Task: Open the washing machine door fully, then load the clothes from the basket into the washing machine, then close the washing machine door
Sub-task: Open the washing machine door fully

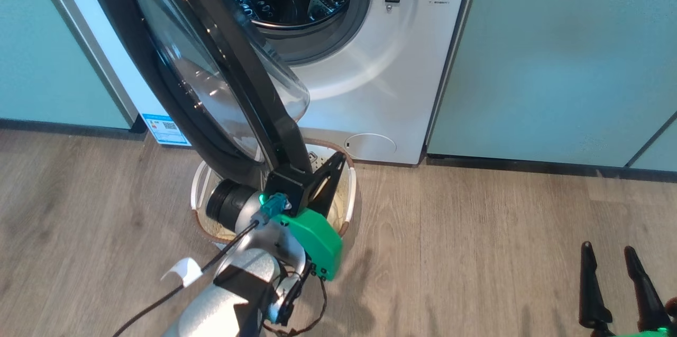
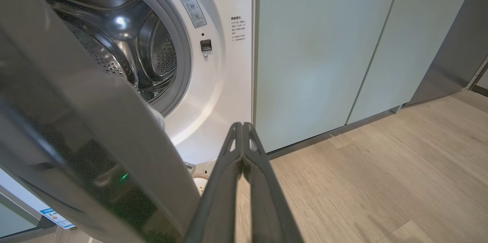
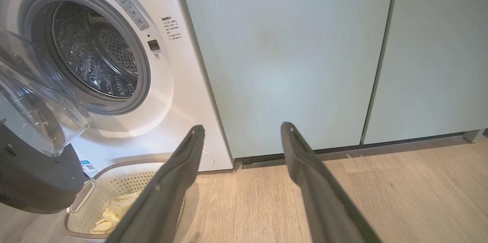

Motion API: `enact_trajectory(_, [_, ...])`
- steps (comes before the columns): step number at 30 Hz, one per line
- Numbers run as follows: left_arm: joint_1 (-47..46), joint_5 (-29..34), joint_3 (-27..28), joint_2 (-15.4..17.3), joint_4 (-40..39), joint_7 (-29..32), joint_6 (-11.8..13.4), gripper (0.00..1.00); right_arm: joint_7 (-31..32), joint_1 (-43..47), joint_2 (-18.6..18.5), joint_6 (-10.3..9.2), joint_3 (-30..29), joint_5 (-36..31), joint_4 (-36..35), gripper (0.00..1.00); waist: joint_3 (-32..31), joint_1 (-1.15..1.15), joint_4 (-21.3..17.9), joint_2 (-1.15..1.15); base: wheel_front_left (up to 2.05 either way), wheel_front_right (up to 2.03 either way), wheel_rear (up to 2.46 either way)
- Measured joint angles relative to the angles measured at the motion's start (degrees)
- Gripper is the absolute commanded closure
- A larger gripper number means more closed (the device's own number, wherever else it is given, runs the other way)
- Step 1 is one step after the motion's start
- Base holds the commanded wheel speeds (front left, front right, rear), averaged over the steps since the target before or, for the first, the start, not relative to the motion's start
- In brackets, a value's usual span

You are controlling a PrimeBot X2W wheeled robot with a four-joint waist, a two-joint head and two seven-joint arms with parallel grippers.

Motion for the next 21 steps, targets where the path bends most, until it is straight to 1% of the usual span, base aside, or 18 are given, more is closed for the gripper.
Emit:
enact_trajectory(8, [-0.04, 0.00, 0.01, 0.10, 2.19, -0.59, 0.86, 1.00, 0.00, -0.01, 0.00, 0.00, -0.01, 0.00, 0.00, 0.00, -0.14, 0.00, 0.18, 0.00, 0.00, 0.00, 0.00])
enact_trajectory(21, [-0.07, 0.00, -0.07, 0.36, 3.44, -0.82, 2.18, 1.00, 0.00, 0.01, 0.00, 0.00, 0.04, 0.01, 0.07, 0.00, -0.50, 0.00, 0.59, 0.00, 0.00, 0.00, 0.00])
